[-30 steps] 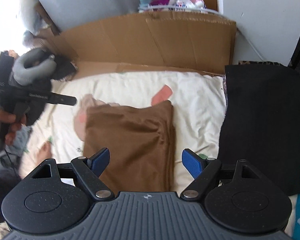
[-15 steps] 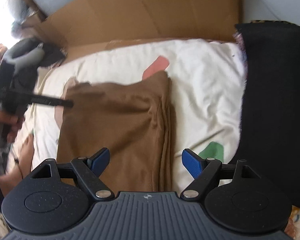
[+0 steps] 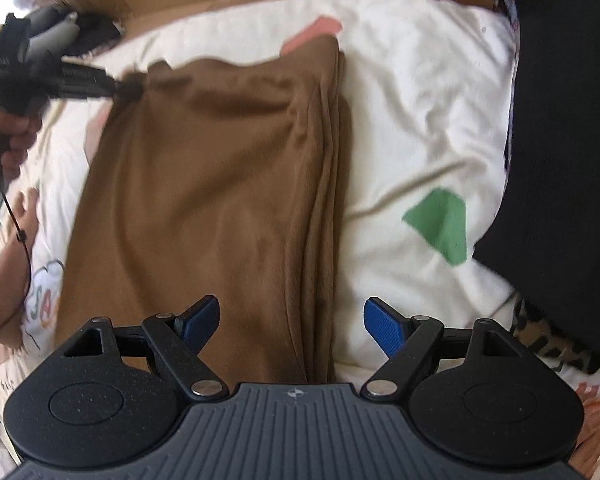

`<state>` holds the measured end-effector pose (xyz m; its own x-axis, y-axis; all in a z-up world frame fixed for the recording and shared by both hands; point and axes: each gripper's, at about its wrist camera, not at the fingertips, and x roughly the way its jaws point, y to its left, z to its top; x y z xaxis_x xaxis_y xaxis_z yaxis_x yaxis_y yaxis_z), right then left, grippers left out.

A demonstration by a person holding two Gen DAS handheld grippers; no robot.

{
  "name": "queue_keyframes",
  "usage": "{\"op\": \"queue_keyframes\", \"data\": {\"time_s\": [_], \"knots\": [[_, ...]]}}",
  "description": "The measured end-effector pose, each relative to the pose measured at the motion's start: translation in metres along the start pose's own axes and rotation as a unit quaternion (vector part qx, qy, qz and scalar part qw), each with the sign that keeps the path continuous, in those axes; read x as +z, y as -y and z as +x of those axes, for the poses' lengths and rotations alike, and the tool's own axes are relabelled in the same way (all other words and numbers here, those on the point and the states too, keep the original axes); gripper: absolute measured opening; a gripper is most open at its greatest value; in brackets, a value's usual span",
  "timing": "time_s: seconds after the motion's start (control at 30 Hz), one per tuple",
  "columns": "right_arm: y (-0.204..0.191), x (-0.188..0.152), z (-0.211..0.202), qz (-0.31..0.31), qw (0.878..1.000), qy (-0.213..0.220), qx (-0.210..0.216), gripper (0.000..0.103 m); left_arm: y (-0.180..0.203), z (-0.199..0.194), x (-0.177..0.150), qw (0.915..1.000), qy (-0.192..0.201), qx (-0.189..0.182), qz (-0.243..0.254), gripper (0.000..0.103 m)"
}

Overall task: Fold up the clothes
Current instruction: 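Move both open tools back over the folded brown shirt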

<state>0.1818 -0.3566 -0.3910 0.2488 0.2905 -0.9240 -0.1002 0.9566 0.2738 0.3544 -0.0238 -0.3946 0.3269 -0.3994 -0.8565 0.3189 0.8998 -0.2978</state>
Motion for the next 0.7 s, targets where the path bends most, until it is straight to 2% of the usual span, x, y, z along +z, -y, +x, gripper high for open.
{"op": "queue_keyframes", "data": {"time_s": [0.1, 0.17, 0.27, 0.3, 0.33, 0.4, 0.53, 0.63, 0.7], "knots": [[-0.002, -0.001, 0.004, -0.014, 1.000, -0.009, 0.000, 0.084, -0.009, -0.004, 0.000, 0.9997, 0.017, -0.008, -0.019, 0.021], [-0.002, -0.002, 0.004, -0.016, 1.000, -0.015, -0.002, 0.083, -0.014, -0.012, 0.005, 0.9992, 0.032, -0.001, -0.025, 0.021], [0.001, -0.005, 0.003, -0.013, 1.000, -0.018, -0.011, 0.081, -0.019, -0.024, 0.011, 0.9987, 0.038, -0.002, -0.034, 0.030], [0.003, -0.006, 0.003, -0.011, 1.000, -0.017, -0.014, 0.080, -0.019, -0.027, 0.010, 0.9987, 0.036, -0.004, -0.036, 0.036], [0.004, -0.006, 0.003, -0.009, 1.000, -0.014, -0.016, 0.076, -0.019, -0.029, 0.007, 0.9988, 0.033, -0.006, -0.036, 0.043], [0.006, -0.005, 0.001, -0.005, 1.000, -0.006, -0.018, 0.075, -0.018, -0.032, 0.000, 0.9990, 0.027, -0.010, -0.035, 0.048], [0.005, 0.002, -0.005, -0.004, 1.000, 0.024, -0.012, 0.075, -0.018, -0.031, -0.016, 0.9992, 0.001, -0.020, -0.034, 0.048], [0.003, 0.003, -0.003, -0.017, 0.999, 0.021, -0.023, 0.065, -0.019, -0.027, -0.028, 0.9988, -0.022, -0.028, -0.033, 0.048], [0.009, 0.003, 0.001, -0.008, 0.999, 0.011, -0.036, 0.062, -0.018, -0.025, -0.034, 0.9986, -0.031, -0.031, -0.031, 0.048]]}}
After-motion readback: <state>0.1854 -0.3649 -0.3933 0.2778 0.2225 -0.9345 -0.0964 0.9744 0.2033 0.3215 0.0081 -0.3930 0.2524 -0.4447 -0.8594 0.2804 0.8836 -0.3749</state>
